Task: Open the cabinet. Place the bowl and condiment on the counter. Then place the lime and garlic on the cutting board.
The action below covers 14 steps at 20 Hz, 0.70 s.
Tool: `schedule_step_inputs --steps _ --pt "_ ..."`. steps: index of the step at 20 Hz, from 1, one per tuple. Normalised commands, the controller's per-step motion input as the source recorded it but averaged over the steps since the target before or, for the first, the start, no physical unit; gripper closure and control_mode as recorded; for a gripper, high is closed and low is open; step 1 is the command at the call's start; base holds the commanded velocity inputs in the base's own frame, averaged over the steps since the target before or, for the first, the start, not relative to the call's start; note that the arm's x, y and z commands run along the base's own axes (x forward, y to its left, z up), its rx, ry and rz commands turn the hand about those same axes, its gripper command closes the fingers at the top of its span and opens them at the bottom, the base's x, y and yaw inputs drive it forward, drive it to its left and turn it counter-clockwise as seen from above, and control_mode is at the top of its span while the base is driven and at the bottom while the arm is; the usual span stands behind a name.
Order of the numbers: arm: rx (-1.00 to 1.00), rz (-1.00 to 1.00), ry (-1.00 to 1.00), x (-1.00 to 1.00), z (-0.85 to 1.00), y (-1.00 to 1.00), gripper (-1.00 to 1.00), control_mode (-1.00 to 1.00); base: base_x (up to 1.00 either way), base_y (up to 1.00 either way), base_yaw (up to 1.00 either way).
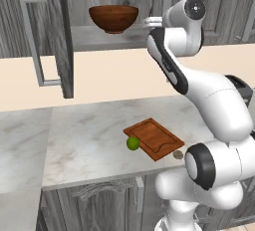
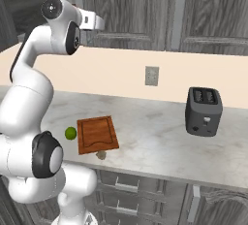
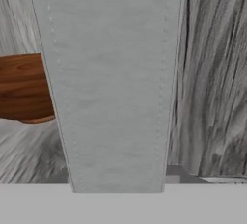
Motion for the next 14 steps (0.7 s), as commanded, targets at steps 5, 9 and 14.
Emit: schedule_step_inputs --steps 5,9,14 --pt "0.00 0.00 0.00 0.17 -0.16 -0.01 1.00 -1.00 0.00 0.00 0.00" --pt "0.02 0.00 0.00 0.35 -0.05 -0.26 1.00 -1.00 0.00 0.00 0.00" --pt "0.04 -0.17 -0.02 0.25 -0.05 -0.68 1.00 -1.00 0.00 0.00 0.00"
